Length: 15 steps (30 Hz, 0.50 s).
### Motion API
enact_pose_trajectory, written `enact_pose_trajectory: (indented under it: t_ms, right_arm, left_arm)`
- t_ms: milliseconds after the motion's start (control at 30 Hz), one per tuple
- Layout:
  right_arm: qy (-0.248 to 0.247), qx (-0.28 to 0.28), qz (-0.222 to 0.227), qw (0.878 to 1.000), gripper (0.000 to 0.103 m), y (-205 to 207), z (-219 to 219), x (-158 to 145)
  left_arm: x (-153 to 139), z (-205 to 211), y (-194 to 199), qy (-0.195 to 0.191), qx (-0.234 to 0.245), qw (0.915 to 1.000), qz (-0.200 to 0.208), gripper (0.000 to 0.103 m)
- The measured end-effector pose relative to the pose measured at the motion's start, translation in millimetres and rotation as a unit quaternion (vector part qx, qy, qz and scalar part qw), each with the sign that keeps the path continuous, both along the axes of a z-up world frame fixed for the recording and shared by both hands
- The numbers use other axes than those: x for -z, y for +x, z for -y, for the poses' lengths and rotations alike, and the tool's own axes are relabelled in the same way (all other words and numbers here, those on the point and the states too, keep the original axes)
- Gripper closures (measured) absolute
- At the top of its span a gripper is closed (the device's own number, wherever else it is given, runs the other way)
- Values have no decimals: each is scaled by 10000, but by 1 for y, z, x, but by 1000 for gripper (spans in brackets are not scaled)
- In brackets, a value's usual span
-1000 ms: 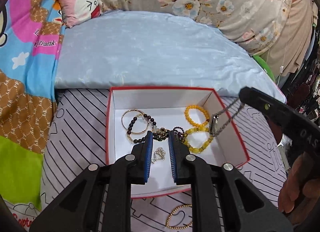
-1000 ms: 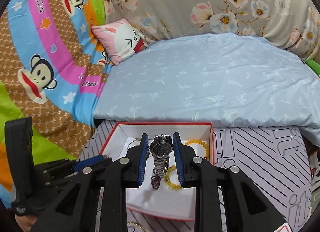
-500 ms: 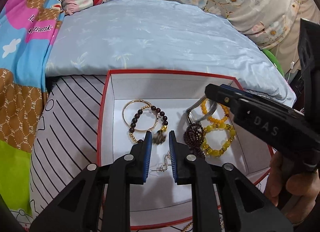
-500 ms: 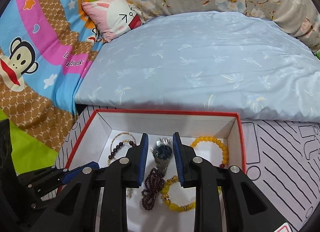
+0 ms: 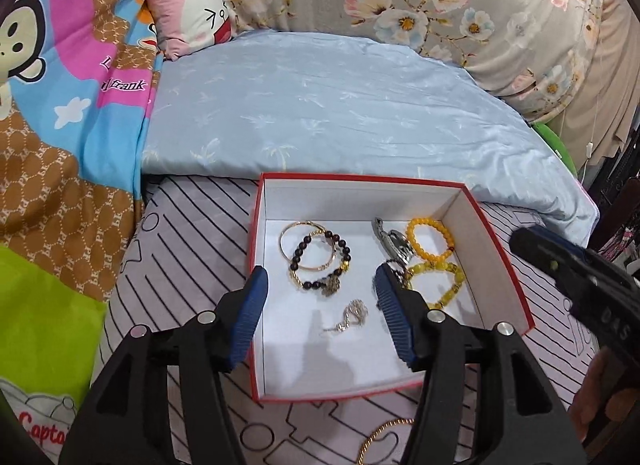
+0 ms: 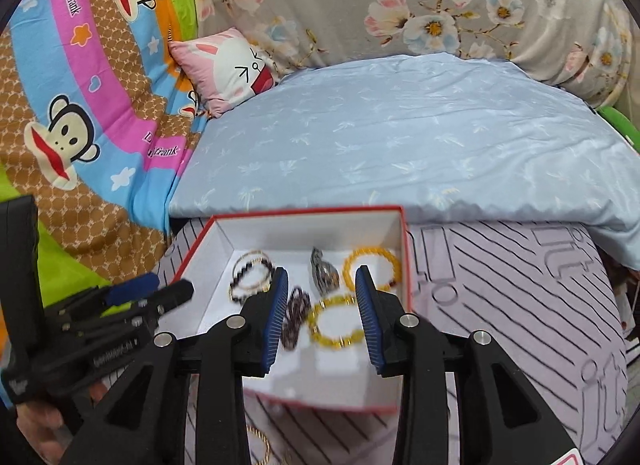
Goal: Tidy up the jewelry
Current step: 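Open both tools to drop the watch and brooch in the box, then withdraw both tools from the box toward the gold bead bracelet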
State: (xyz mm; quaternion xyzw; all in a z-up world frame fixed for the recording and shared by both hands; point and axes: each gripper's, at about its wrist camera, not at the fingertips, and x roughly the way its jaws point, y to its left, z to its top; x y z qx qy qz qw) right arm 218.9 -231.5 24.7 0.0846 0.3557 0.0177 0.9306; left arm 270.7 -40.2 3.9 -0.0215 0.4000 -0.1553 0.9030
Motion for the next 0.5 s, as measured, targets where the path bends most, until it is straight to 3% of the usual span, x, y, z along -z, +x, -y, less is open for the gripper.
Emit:
enact_pose_trajectory:
  t_ms: [233,500]
  right_arm:
    - [-102,0,-128,9999,69,-56,-9,4]
    - [2,-106,-450,9989,69,-95,-25,28]
  left_arm:
    - [-2,-4,-38,56,-11,10000,-39,49]
    - [4,-9,-70,182,-52,9997,-150,49]
